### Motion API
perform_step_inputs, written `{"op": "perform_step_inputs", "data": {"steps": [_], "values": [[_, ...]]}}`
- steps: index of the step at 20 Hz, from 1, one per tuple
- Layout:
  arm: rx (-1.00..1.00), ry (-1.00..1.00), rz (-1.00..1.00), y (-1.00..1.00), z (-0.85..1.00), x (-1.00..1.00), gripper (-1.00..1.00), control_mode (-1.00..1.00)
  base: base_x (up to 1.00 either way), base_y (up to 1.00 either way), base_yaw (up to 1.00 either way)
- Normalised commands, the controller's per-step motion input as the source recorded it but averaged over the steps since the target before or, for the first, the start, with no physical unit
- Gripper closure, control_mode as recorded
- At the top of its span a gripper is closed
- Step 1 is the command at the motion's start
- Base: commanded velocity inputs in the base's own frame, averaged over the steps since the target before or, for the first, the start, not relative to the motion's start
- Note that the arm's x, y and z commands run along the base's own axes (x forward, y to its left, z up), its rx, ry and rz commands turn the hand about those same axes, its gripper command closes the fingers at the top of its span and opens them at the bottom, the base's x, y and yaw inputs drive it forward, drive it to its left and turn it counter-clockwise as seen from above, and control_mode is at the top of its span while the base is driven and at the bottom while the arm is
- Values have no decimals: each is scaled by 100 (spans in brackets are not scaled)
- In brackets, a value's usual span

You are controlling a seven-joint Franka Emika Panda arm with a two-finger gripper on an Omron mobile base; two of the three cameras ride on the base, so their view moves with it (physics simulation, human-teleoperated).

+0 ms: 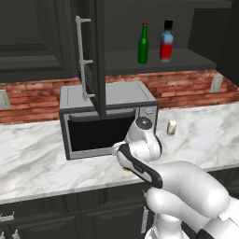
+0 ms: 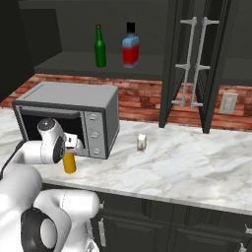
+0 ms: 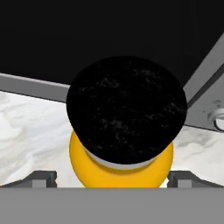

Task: Sort all alcoholic drinks to one cabinet, and non-alcoholic drinks to the other.

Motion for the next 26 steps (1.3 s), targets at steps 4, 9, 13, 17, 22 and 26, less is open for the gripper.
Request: {"op": "perform_step_inputs", "data": {"steps": [4,9,13,17,22,26], "values": [[0,10,-2,4,-20,18,-100,-100,0,0,0],[0,24,-6,0,-51,24,100,-100,0,0,0],[0,20,-6,-7,-49,5,100,-100,0,0,0],[0,4,-4,-23,-34,-22,100,-100,0,0,0],[-4,0,-4,-23,-27,-52,100,-100,0,0,0],[-2,-1,-5,-32,-15,-72,100,-100,0,0,0]]}}
